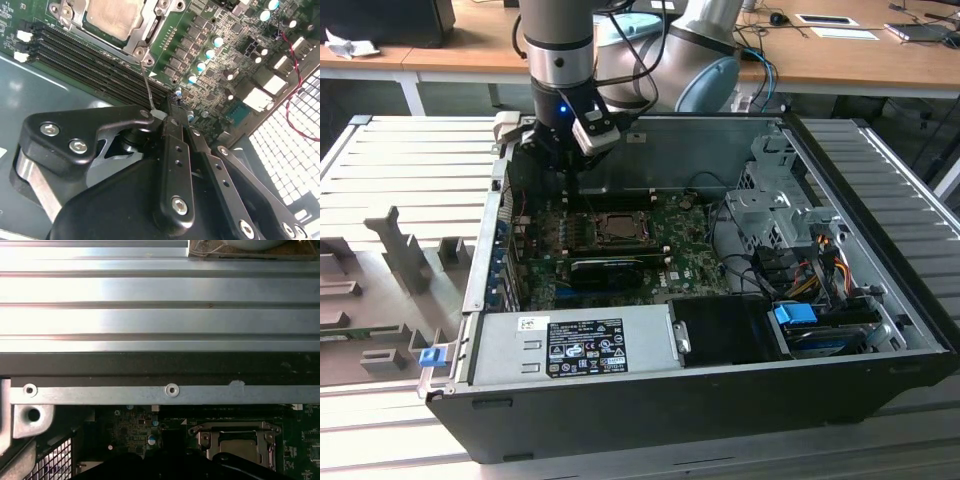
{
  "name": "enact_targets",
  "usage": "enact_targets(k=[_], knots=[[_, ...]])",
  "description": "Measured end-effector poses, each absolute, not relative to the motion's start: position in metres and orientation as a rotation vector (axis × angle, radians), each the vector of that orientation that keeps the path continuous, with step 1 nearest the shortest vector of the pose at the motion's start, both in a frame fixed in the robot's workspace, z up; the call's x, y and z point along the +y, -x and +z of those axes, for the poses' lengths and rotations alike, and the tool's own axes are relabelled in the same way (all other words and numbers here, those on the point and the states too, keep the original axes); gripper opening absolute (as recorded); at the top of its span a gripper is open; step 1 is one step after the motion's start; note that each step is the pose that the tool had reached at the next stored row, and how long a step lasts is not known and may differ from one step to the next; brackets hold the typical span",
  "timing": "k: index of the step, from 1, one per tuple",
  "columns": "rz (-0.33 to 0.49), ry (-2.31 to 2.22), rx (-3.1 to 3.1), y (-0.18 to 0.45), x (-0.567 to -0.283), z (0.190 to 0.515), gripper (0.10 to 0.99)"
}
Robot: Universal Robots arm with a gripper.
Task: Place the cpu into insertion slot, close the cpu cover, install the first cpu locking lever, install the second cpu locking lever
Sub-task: 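Install the first cpu locking lever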
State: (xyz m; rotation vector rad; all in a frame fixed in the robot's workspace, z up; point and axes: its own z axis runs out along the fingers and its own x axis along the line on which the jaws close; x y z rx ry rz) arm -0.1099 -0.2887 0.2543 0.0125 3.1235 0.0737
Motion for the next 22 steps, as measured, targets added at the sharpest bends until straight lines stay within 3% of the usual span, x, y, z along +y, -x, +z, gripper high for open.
enact_targets(k=[22], knots=[[0.074,-0.013,3.124,0.095,-0.289,0.254,0.106]])
